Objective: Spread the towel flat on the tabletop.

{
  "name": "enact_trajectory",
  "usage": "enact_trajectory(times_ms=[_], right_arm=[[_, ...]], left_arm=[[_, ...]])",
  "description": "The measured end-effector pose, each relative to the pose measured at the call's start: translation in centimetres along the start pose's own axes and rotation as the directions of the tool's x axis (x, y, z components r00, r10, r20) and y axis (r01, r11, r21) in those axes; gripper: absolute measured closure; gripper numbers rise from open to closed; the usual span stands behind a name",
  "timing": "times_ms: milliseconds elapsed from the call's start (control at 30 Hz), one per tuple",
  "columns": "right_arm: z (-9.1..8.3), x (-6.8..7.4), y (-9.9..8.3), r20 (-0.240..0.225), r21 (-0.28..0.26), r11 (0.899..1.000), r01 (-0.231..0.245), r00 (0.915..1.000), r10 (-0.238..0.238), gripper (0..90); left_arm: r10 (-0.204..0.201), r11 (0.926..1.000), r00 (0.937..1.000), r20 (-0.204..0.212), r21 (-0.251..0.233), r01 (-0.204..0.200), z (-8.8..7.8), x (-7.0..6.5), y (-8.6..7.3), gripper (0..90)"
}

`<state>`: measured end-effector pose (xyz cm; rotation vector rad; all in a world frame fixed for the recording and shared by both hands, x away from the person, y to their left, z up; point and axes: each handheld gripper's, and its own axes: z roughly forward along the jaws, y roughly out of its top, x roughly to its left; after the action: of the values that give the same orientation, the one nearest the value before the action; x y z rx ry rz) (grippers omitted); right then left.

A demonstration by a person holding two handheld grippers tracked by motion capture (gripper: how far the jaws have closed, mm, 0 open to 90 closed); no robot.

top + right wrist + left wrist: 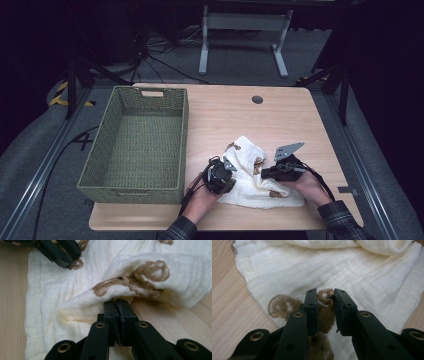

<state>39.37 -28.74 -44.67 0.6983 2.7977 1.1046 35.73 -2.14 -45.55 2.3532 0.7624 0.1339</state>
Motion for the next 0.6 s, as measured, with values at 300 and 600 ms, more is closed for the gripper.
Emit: enact_trajectory(times_ms=[300, 600], right_arm=[[-3.7, -1.2, -0.6, 0.095, -0.089, 0.996, -0.015, 0.9952, 0.024, 87.8], [-6.1, -3.0, -1.7, 0.170, -0.138, 0.988, -0.072, 0.9808, 0.096, 89.4]], left_arm=[[0.009, 0.9999, 1.0000, -0.002, 0.014, -0.009, -0.1, -0.1, 0.1, 73.5], [-0.001, 1.0000, 0.9999, -0.013, 0.009, 0.001, -0.2, -0.1, -0.1, 73.6]])
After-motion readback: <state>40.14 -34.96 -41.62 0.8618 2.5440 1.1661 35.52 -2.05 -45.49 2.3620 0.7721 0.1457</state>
